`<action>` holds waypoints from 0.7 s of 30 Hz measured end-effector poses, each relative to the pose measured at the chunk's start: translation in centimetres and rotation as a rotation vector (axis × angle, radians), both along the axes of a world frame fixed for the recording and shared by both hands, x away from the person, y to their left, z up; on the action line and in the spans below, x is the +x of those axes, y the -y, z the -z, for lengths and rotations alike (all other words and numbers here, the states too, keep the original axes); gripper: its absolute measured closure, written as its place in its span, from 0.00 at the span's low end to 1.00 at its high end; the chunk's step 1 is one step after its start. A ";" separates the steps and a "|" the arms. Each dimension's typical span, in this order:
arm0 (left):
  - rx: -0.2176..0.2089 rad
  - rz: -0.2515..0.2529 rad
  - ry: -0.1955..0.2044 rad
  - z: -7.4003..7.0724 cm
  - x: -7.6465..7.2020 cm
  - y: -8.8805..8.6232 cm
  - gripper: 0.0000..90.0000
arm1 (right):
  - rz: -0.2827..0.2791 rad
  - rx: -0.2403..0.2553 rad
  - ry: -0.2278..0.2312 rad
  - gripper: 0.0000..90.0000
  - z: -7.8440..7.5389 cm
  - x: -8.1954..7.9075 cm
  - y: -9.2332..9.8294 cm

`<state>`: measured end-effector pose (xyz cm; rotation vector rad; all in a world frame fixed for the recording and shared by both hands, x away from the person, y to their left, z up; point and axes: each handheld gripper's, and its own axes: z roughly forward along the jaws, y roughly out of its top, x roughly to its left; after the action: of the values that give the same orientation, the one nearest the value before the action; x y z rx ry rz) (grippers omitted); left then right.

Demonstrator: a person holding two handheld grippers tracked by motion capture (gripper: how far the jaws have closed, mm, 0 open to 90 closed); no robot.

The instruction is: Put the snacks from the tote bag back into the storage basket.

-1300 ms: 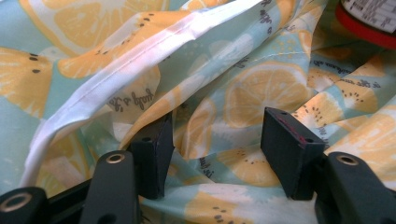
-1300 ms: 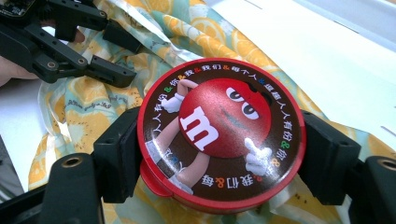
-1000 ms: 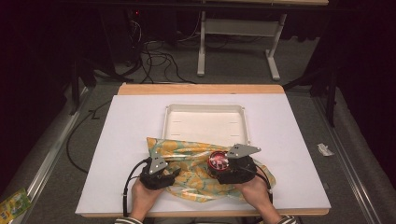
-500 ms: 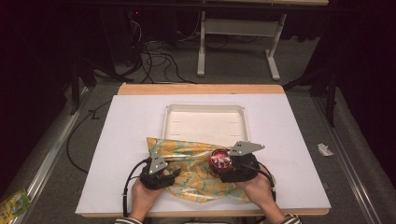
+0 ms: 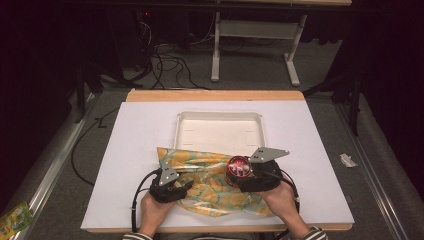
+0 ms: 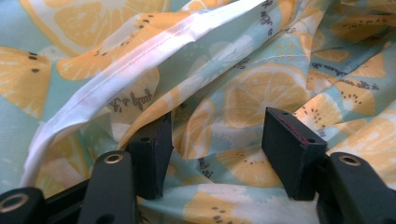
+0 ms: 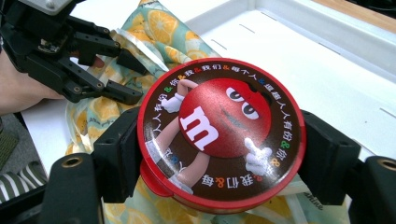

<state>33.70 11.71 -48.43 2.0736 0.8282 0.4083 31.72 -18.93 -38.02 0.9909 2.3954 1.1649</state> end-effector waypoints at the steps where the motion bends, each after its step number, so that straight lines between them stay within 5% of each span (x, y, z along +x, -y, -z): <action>1: 0.001 0.001 0.001 0.0 0.0 0.0 0.48 | 0.004 0.000 -0.003 0.29 -0.2 0.0 0.0; 21: 0.000 0.002 0.002 0.0 -0.1 0.0 0.47 | 0.003 0.020 0.002 0.29 -1.8 0.7 0.7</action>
<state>33.64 11.67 -48.44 2.0742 0.8248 0.4089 32.38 -19.60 -36.26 0.9982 2.3841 1.1902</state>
